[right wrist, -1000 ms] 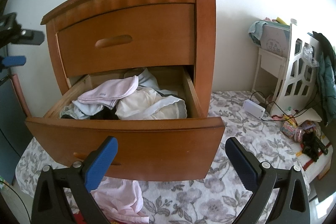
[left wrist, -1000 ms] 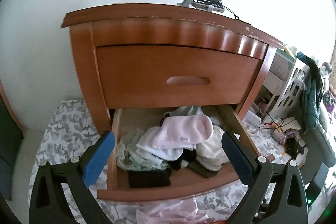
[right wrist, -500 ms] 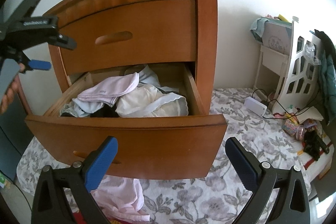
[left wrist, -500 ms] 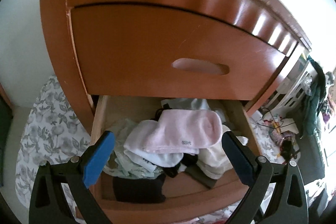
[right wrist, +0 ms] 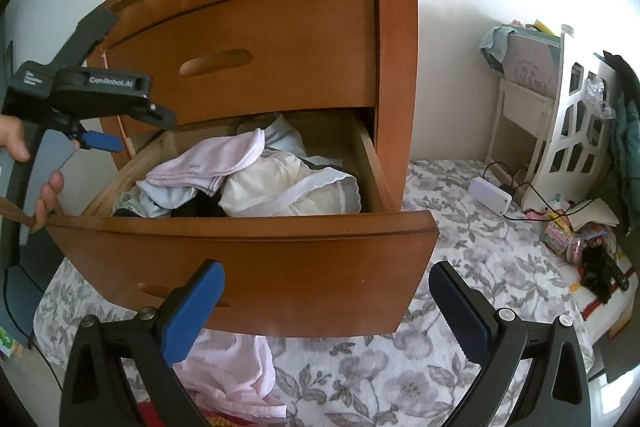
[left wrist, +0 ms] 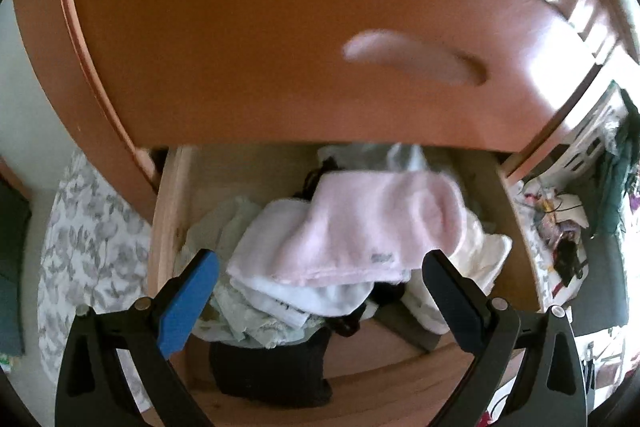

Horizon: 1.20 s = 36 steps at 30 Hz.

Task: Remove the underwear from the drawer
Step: 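Move the left tool back up into the open drawer over the pink sock, then close the left tool on the pink sock in the drawer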

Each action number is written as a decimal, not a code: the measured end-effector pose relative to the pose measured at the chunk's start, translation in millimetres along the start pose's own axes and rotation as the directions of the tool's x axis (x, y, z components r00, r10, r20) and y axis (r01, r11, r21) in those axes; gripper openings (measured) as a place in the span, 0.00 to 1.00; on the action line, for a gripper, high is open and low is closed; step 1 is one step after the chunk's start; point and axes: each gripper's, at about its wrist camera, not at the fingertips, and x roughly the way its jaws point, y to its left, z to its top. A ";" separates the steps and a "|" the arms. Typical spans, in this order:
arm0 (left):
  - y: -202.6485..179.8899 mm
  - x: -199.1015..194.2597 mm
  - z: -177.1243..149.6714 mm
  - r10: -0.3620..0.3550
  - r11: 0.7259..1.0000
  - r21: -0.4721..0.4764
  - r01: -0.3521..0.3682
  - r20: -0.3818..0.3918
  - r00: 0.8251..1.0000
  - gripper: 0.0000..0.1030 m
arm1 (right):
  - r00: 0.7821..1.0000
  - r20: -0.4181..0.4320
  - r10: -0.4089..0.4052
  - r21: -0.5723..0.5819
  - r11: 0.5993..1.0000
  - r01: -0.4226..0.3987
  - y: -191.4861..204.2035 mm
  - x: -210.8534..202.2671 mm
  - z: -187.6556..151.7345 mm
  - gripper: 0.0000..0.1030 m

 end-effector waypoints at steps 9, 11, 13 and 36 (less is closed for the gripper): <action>7.9 20.2 5.3 0.054 0.998 -0.034 -0.055 -0.034 0.998 0.98 | 1.000 -0.012 0.010 0.005 1.000 -0.009 -0.8 2.3 0.3 1.00; 7.6 25.3 6.4 0.044 0.998 -0.040 -0.046 -0.043 0.998 0.98 | 1.000 -0.013 0.010 0.007 1.000 -0.010 -0.8 2.7 0.2 1.00; 6.1 29.8 8.0 0.011 0.999 -0.050 -0.013 -0.051 0.999 0.98 | 1.000 -0.012 0.010 0.006 1.000 -0.009 -0.8 2.7 0.2 1.00; -91.0 83.4 17.2 0.070 0.980 0.196 -0.040 -0.150 0.986 0.98 | 0.999 -0.034 0.021 0.021 1.000 -0.021 -1.4 7.3 -0.3 1.00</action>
